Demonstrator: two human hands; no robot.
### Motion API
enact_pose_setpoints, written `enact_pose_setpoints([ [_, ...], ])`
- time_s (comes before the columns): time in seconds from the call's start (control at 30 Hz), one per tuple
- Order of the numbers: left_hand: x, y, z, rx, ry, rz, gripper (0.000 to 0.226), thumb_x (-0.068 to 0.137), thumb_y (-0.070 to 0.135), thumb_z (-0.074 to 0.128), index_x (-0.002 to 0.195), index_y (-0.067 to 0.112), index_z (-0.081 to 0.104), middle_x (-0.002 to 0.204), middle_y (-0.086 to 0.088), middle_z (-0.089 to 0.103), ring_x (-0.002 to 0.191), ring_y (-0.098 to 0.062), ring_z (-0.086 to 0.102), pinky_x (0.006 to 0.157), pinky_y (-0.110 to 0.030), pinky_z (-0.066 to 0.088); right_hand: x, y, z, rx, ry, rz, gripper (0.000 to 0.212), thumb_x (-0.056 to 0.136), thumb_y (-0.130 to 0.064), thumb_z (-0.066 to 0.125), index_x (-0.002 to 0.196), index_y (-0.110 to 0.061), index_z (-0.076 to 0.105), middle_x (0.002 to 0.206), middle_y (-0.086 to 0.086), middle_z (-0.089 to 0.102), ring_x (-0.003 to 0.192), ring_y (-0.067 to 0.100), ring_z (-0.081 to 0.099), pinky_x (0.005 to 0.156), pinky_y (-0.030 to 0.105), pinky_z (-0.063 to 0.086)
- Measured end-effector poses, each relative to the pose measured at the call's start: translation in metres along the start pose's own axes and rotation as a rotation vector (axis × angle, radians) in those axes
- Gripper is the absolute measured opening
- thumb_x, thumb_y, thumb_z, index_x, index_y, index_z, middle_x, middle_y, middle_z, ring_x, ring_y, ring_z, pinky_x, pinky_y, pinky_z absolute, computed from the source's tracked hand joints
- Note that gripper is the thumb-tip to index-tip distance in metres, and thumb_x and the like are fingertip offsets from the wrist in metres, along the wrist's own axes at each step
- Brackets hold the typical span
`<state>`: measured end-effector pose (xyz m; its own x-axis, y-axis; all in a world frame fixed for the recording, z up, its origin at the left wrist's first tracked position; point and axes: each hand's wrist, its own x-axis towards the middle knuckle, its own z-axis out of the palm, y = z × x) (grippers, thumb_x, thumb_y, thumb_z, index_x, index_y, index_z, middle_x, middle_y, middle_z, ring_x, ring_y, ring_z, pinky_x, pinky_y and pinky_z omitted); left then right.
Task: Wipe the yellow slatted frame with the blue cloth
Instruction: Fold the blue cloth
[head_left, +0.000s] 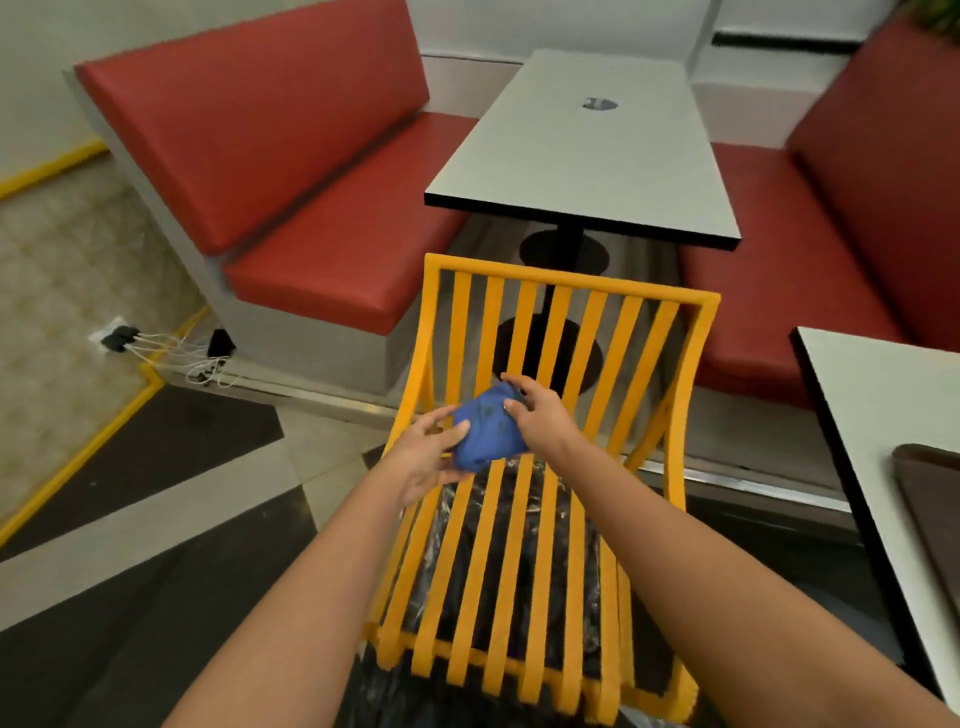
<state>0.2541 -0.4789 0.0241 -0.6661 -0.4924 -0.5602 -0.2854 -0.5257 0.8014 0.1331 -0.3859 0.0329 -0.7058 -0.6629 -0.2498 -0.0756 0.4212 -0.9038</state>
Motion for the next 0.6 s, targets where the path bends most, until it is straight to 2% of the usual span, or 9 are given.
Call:
enact_pose_setpoints([
  [0.07, 0.004, 0.009, 0.023, -0.009, -0.041, -0.036, 0.047, 0.090, 0.018, 0.059, 0.133, 0.024, 0.039, 0.114, -0.009, 0.058, 0.085, -0.026, 0.061, 0.066, -0.042, 0.052, 0.000, 0.001, -0.025, 0.009, 0.037, -0.007, 0.039, 0.099, -0.012, 0.042, 0.137, -0.022, 0.045, 0.139, 0.007, 0.046, 0.125, 0.028, 0.047, 0.099, 0.040, 0.046],
  [0.17, 0.011, 0.017, 0.066, -0.086, -0.129, -0.096, 0.059, 0.088, 0.022, 0.060, 0.139, 0.019, 0.031, 0.128, -0.012, 0.053, 0.097, -0.032, 0.060, 0.071, -0.052, 0.053, -0.005, 0.001, -0.064, 0.028, 0.083, -0.020, 0.037, 0.100, -0.013, 0.039, 0.135, -0.021, 0.045, 0.133, 0.008, 0.048, 0.120, 0.026, 0.050, 0.094, 0.037, 0.048],
  [0.23, 0.009, 0.020, 0.100, -0.142, -0.191, -0.126, 0.046, 0.090, 0.021, 0.057, 0.132, 0.012, 0.040, 0.123, -0.016, 0.056, 0.096, -0.031, 0.061, 0.074, -0.048, 0.054, -0.009, 0.003, -0.092, 0.050, 0.109, -0.027, 0.036, 0.100, -0.013, 0.038, 0.135, -0.018, 0.044, 0.131, 0.010, 0.050, 0.117, 0.027, 0.052, 0.091, 0.035, 0.050],
  [0.3, 0.006, 0.021, 0.131, -0.164, -0.230, -0.166, 0.030, 0.092, 0.019, 0.054, 0.120, 0.009, 0.048, 0.108, -0.015, 0.061, 0.092, -0.028, 0.061, 0.079, -0.042, 0.052, -0.016, 0.006, -0.123, 0.073, 0.131, -0.028, 0.036, 0.101, -0.012, 0.038, 0.136, -0.017, 0.043, 0.124, 0.008, 0.052, 0.111, 0.023, 0.054, 0.084, 0.031, 0.049],
  [0.4, 0.004, 0.022, 0.176, -0.095, -0.256, -0.186, 0.027, 0.094, 0.018, 0.052, 0.119, 0.008, 0.049, 0.103, -0.014, 0.062, 0.086, -0.024, 0.060, 0.076, -0.035, 0.050, -0.026, 0.015, -0.165, 0.042, 0.172, -0.015, 0.036, 0.100, -0.011, 0.039, 0.136, -0.015, 0.041, 0.119, 0.010, 0.056, 0.108, 0.024, 0.056, 0.086, 0.033, 0.048],
  [0.47, 0.007, 0.019, 0.214, -0.040, -0.221, -0.104, 0.041, 0.094, 0.014, 0.052, 0.133, 0.012, 0.041, 0.121, -0.013, 0.058, 0.091, -0.026, 0.060, 0.067, -0.036, 0.050, -0.033, 0.024, -0.196, 0.009, 0.224, -0.015, 0.037, 0.099, -0.011, 0.040, 0.136, -0.016, 0.042, 0.119, 0.013, 0.057, 0.108, 0.027, 0.055, 0.091, 0.037, 0.047],
  [0.5, 0.008, 0.017, 0.234, -0.014, -0.188, -0.037, 0.049, 0.092, 0.011, 0.054, 0.137, 0.016, 0.037, 0.130, -0.012, 0.052, 0.099, -0.029, 0.059, 0.068, -0.039, 0.051, -0.038, 0.029, -0.212, -0.004, 0.253, -0.015, 0.038, 0.099, -0.010, 0.040, 0.136, -0.017, 0.042, 0.119, 0.012, 0.056, 0.109, 0.027, 0.054, 0.093, 0.038, 0.047],
  [0.57, 0.008, 0.011, 0.275, 0.124, -0.126, 0.156, 0.055, 0.090, 0.006, 0.058, 0.138, 0.021, 0.038, 0.136, -0.009, 0.046, 0.112, -0.033, 0.054, 0.082, -0.047, 0.052, -0.048, 0.040, -0.245, -0.025, 0.329, -0.015, 0.039, 0.099, -0.009, 0.040, 0.136, -0.018, 0.042, 0.129, 0.014, 0.052, 0.116, 0.028, 0.051, 0.098, 0.038, 0.044],
  [0.6, 0.007, 0.007, 0.297, 0.234, -0.112, 0.266, 0.051, 0.089, 0.005, 0.058, 0.135, 0.020, 0.043, 0.136, -0.008, 0.046, 0.115, -0.031, 0.052, 0.090, -0.045, 0.050, -0.055, 0.047, -0.261, -0.042, 0.371, -0.010, 0.039, 0.099, -0.008, 0.039, 0.137, -0.017, 0.041, 0.133, 0.014, 0.051, 0.119, 0.028, 0.050, 0.099, 0.035, 0.043],
])
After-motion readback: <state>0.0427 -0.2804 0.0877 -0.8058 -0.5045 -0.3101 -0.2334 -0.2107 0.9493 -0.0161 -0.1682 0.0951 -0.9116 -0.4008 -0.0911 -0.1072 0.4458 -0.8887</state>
